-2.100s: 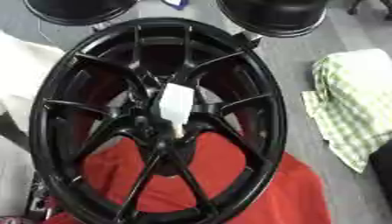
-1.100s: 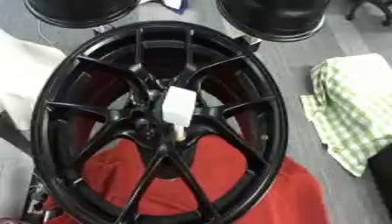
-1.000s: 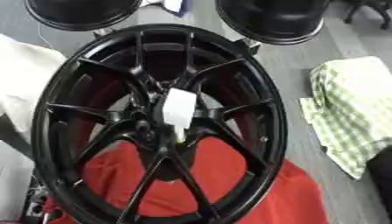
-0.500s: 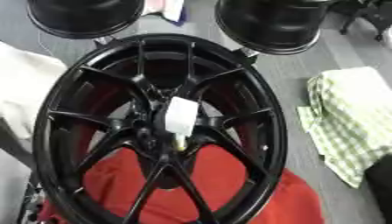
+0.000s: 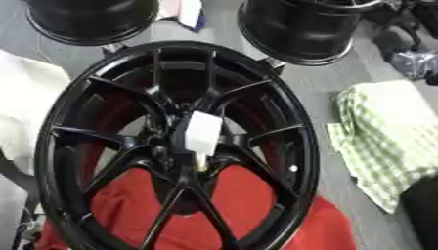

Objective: Pull the pin out of the wheel hub.

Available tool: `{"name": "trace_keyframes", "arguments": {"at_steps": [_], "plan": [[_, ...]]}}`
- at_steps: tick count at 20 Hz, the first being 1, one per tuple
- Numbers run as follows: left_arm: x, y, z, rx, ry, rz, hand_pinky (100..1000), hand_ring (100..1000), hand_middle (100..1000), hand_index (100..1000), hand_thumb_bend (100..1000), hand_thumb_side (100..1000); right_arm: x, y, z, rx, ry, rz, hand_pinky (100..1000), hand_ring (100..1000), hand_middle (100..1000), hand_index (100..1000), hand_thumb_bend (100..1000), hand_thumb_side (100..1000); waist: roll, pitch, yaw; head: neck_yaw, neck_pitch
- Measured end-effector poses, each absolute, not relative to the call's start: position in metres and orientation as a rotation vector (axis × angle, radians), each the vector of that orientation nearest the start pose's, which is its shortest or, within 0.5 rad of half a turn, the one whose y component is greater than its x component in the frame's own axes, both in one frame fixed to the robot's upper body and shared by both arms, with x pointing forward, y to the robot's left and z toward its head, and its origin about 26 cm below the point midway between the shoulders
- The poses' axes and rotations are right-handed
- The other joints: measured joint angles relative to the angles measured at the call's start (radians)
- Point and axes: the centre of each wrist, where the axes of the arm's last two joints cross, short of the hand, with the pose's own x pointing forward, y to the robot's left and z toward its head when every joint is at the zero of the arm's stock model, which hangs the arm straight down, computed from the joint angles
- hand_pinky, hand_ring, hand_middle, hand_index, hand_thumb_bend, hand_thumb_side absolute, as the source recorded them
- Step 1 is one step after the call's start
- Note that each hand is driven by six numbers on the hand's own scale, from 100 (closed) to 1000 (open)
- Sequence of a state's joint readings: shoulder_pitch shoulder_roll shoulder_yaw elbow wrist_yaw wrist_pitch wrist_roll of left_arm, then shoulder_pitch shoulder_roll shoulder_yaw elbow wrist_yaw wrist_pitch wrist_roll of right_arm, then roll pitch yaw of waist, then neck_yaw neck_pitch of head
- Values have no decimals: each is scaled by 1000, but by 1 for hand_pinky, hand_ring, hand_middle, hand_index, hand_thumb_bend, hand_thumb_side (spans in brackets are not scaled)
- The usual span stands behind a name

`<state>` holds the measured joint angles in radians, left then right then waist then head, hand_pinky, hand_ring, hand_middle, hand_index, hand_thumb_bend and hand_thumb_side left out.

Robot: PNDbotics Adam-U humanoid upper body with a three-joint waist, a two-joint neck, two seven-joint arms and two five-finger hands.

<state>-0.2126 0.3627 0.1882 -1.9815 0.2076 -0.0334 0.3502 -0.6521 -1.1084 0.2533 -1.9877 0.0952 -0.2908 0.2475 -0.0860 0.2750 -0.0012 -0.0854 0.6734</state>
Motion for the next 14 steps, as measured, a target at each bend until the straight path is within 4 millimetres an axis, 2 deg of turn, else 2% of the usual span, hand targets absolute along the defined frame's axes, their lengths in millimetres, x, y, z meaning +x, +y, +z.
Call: {"name": "trace_keyframes", "arguments": {"at_steps": [6, 14], "plan": [[288, 322, 193, 343, -2258, 243, 769, 615, 553, 690, 109, 833, 292, -261, 340, 578, 2307, -2235, 880, 859, 752, 805, 327, 220, -11, 4, 17, -29, 1], [289, 321, 193, 337, -2252, 233, 769, 609, 552, 689, 109, 834, 293, -234, 341, 460, 2054, -2353, 887, 873, 754, 813, 392, 217, -22, 6, 36, -57, 14]]}}
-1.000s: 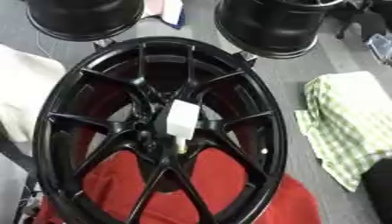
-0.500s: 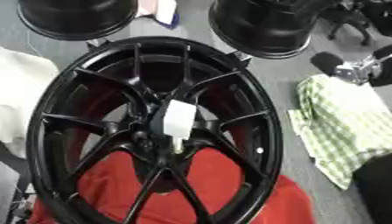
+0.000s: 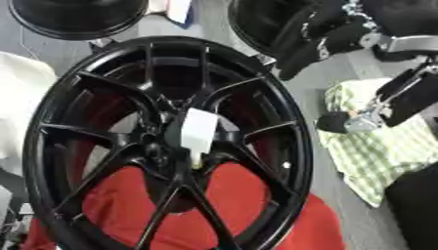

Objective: Pull the pin out of the wheel hub.

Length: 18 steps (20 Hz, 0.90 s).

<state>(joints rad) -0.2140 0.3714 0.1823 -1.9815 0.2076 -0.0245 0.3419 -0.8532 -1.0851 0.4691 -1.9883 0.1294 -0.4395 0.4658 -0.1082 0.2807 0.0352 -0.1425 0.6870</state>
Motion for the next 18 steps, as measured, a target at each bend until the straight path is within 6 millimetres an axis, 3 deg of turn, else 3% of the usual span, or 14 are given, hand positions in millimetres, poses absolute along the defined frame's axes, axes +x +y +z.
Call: {"name": "trace_keyframes", "arguments": {"at_steps": [10, 18], "plan": [[289, 320, 195, 333, -2256, 230, 770, 608, 551, 689, 108, 834, 294, -189, 354, 305, 1883, -2367, 891, 877, 754, 818, 391, 190, -5, 6, 22, -37, 11], [290, 319, 197, 331, -2261, 236, 770, 607, 551, 688, 105, 833, 300, -169, 364, 217, 1837, -2393, 893, 881, 761, 833, 381, 172, -7, 20, 41, -55, 14]]}}
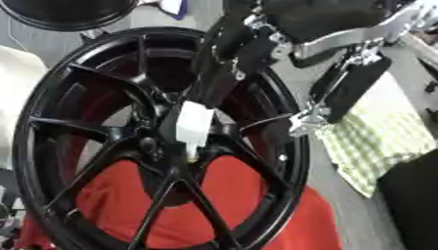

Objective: Pull the pin out of the wheel hub.

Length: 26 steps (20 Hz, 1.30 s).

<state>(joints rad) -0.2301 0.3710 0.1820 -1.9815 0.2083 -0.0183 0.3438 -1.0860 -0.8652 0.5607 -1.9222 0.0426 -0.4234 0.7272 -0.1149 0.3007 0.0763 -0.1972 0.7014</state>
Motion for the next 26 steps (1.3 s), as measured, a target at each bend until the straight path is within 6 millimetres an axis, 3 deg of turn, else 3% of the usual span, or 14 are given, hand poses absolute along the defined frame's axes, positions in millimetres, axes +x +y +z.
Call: {"name": "trace_keyframes", "arguments": {"at_steps": [12, 26], "plan": [[292, 318, 202, 328, -2271, 248, 770, 606, 548, 683, 103, 832, 317, -162, 360, 183, 1883, -2444, 901, 895, 777, 887, 430, 159, -9, 22, 21, -16, 13], [294, 316, 207, 323, -2283, 258, 771, 606, 545, 679, 105, 834, 339, -167, 343, 147, 1949, -2521, 900, 892, 758, 870, 392, 145, -16, 40, 42, -27, 26]]}}
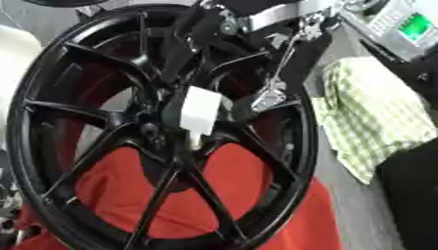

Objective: Pull the pin out of the wheel hub.

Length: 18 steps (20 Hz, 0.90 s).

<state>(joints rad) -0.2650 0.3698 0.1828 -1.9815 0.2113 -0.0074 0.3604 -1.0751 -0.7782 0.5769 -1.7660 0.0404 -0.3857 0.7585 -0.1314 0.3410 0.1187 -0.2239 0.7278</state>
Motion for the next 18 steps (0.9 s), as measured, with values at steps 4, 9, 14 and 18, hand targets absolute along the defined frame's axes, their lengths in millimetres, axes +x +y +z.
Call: {"name": "trace_keyframes", "arguments": {"at_steps": [4, 9, 14, 18], "plan": [[294, 316, 207, 323, -2283, 260, 771, 606, 544, 679, 105, 835, 346, -169, 337, 132, 1971, -2540, 901, 892, 756, 869, 385, 146, -1, 5, 7, -8, -1], [294, 316, 208, 323, -2283, 264, 771, 606, 543, 679, 105, 836, 351, -171, 331, 106, 1975, -2563, 901, 893, 754, 867, 372, 145, -4, 10, 11, -8, -2], [295, 315, 208, 319, -2283, 270, 771, 606, 543, 679, 105, 836, 353, -171, 328, 83, 1977, -2576, 901, 893, 753, 866, 374, 142, -6, 12, 12, -9, -5], [295, 314, 208, 317, -2283, 274, 771, 605, 543, 678, 106, 837, 354, -171, 325, 74, 1975, -2587, 902, 893, 752, 862, 372, 141, -7, 12, 15, -32, -11]]}}
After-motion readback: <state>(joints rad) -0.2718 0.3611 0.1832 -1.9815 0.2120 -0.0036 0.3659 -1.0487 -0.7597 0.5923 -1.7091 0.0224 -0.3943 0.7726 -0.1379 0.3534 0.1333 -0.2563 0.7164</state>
